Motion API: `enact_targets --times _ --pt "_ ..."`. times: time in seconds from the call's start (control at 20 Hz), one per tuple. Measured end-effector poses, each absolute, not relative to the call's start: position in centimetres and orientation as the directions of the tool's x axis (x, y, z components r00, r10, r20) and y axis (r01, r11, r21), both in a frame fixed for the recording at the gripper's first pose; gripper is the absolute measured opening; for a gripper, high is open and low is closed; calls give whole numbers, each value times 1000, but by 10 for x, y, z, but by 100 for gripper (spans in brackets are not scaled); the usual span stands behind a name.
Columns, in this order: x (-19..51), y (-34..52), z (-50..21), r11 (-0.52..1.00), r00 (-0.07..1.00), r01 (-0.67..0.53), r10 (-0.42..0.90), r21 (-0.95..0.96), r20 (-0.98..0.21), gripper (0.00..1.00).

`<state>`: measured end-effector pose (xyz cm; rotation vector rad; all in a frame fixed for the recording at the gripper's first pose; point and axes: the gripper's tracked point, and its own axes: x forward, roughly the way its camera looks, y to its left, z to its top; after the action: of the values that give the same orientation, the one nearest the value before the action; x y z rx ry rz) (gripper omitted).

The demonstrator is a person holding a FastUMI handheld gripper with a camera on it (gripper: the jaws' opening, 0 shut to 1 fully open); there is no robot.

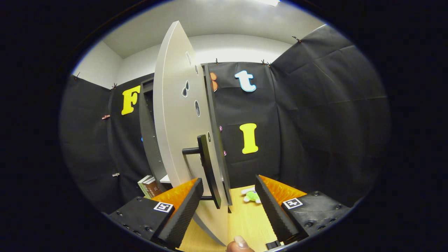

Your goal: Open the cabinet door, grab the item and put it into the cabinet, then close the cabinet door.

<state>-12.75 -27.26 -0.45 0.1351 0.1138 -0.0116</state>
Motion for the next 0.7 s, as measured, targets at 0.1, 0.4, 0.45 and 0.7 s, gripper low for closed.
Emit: enact_targets --times 0.1,0.4,0.45,0.7 --pt "-126 -251 -5 991 992 -3 19 134 -121 98" --pt "-113 -176 -9 997 991 -20 30 81 -129 97" --pt "-110 -161 -10 997 991 -23 33 77 -132 98" --pt "-80 -79 -13 989 992 -43 59 139 -114 98"
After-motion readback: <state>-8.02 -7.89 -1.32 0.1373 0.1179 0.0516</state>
